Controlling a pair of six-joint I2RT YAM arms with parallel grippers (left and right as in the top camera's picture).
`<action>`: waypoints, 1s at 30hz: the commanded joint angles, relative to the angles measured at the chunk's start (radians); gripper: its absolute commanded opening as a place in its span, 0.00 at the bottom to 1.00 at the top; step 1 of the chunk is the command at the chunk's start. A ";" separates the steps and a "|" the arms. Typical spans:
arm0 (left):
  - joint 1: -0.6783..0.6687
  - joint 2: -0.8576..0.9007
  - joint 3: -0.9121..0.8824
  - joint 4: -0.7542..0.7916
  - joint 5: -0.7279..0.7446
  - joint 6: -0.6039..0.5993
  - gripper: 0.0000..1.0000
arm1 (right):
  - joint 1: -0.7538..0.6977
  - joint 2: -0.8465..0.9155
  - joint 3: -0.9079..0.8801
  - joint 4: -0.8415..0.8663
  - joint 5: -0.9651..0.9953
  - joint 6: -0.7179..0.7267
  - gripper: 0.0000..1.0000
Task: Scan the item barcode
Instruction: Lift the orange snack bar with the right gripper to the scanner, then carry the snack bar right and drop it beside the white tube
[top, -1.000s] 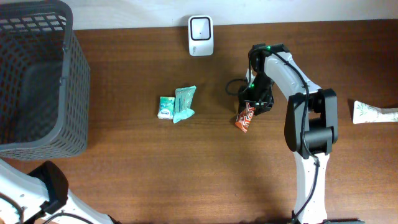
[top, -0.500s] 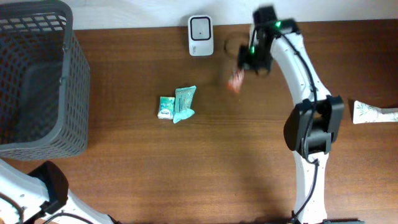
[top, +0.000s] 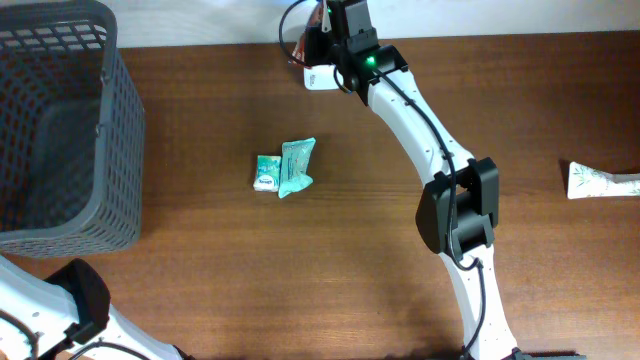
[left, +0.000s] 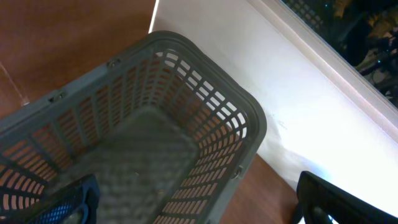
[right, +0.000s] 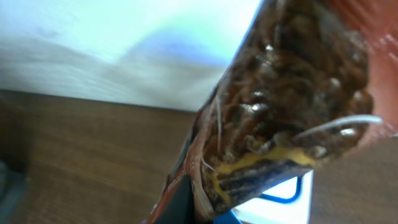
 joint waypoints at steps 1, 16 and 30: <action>0.003 -0.007 0.003 0.000 0.003 0.009 0.99 | -0.054 -0.038 0.009 -0.069 0.087 0.098 0.04; 0.003 -0.007 0.003 0.000 0.003 0.010 0.99 | -0.874 -0.161 -0.046 -0.887 0.336 0.314 0.04; 0.003 -0.007 0.003 0.000 0.003 0.010 0.99 | -0.931 -0.311 -0.079 -0.927 0.019 0.204 0.67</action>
